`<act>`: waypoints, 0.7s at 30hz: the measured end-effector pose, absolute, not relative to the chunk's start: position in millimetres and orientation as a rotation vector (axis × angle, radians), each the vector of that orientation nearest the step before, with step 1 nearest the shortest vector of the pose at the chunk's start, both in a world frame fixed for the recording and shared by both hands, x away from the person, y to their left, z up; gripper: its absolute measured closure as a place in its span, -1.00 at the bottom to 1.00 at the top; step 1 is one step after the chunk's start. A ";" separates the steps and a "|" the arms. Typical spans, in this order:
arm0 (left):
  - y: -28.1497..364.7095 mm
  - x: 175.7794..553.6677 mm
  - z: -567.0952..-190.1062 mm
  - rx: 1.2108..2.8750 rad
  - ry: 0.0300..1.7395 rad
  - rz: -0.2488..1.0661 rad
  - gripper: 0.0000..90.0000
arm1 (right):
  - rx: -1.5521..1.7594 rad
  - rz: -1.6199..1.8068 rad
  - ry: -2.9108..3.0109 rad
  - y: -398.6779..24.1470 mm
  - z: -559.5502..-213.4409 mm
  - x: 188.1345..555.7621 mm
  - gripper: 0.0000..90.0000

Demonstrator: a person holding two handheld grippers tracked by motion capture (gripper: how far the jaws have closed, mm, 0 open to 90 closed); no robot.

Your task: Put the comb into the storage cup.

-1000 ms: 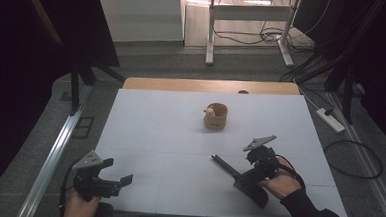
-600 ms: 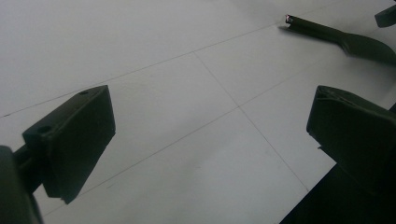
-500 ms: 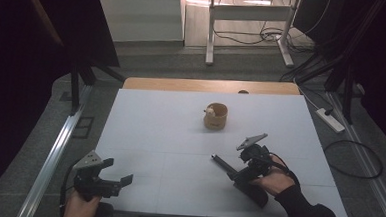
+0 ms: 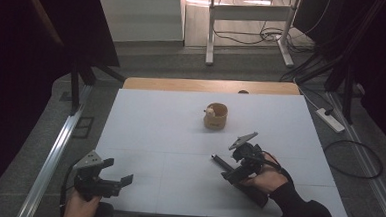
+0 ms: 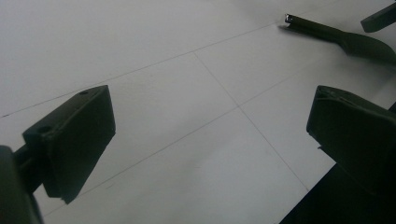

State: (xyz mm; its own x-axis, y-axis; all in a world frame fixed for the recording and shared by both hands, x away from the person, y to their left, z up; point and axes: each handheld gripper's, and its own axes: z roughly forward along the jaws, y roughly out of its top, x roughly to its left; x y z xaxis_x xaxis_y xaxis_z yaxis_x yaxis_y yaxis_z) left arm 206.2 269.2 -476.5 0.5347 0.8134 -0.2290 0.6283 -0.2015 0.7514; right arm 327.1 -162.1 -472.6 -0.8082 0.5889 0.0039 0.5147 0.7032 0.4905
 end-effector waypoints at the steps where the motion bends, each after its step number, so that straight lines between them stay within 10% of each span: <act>1: 269.2 206.2 -476.5 1.921 1.176 0.274 -0.96 | 0.895 0.726 2.755 -160.5 -472.9 327.5 -1.00; 14: 269.2 206.7 -476.6 1.923 1.172 0.270 -0.95 | 0.862 0.716 2.773 -142.3 -475.6 332.2 -0.90; 21: 269.2 206.9 -476.6 1.923 1.172 0.269 -0.95 | 0.815 0.760 2.773 -138.7 -473.1 332.7 -0.29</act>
State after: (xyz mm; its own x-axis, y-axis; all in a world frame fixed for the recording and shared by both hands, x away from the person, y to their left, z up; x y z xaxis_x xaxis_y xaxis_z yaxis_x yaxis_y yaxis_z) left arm 206.9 269.2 -476.6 0.5384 0.8103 -0.2313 0.6288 -0.2036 0.7505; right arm 332.7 -138.7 -473.1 -0.8404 0.5420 -0.0038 0.4642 0.7234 0.5111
